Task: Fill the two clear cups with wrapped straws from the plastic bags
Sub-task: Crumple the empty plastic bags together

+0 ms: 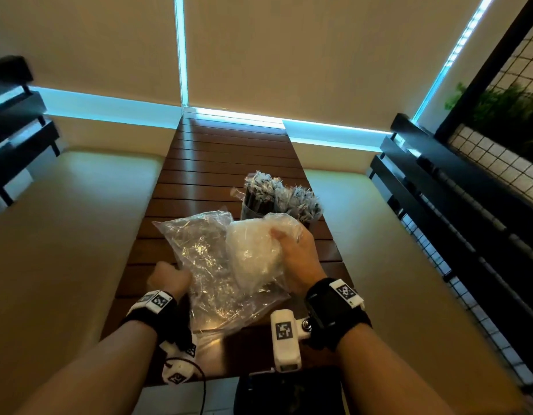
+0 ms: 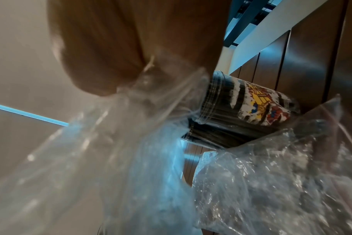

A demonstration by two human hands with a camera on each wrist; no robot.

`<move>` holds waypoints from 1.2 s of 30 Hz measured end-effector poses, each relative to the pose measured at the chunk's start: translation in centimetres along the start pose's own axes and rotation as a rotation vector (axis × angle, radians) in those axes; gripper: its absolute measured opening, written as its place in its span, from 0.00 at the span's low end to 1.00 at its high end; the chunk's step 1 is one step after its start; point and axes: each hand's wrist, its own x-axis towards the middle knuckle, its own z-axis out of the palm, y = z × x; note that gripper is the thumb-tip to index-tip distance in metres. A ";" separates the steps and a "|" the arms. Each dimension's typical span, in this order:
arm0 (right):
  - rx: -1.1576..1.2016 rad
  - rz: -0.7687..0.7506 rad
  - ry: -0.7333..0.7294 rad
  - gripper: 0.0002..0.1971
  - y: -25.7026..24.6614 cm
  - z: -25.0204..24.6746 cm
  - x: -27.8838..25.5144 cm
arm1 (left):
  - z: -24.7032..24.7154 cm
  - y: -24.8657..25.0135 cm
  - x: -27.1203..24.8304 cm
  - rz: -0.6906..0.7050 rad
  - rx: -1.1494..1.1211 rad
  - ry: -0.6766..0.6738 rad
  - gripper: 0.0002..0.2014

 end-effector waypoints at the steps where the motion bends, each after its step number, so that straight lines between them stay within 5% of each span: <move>1: 0.001 0.010 0.030 0.14 0.6 0.2 -0.1 | -0.2 0.1 -0.4 0.016 0.002 0.018 0.33; 5: -0.031 0.030 0.100 0.11 2.9 1.1 -0.9 | 0.2 -1.1 -0.9 -0.055 0.053 -0.196 0.63; 15: -0.117 -0.064 -0.013 0.09 1.6 1.3 -2.7 | 2.1 -1.1 -4.4 0.032 0.253 -0.094 0.21; 18: -0.228 -0.061 -0.078 0.16 2.1 0.5 -2.7 | 0.2 -1.0 -4.7 0.122 0.127 -0.114 0.15; 23: -0.191 0.075 -0.136 0.06 0.8 -0.1 -2.7 | -4.8 -0.8 -5.4 0.304 -0.230 -0.044 0.10; 27: -0.349 0.259 -0.187 0.39 -1.1 0.4 -1.1 | -9.5 1.7 -9.8 0.405 -0.320 -0.025 0.17; 30: -0.572 0.072 -0.144 0.16 -2.8 1.8 -0.4 | -11.8 2.9 -11.6 0.493 -0.339 -0.036 0.17; 32: -0.499 0.015 -0.205 0.06 -4.4 2.9 -0.5 | -13.0 3.4 -12.2 0.539 -0.332 -0.050 0.18; 33: -0.431 0.038 -0.247 0.08 -5.1 3.3 -0.5 | -13.6 3.7 -12.5 0.564 -0.345 -0.064 0.21; 35: -0.380 0.108 -0.346 0.40 -6.1 3.7 -0.2 | -14.5 4.0 -13.1 0.630 -0.330 -0.098 0.26; 36: -0.403 0.117 -0.402 0.47 -6.4 4.0 -0.3 | -14.9 4.2 -13.4 0.674 -0.303 -0.096 0.25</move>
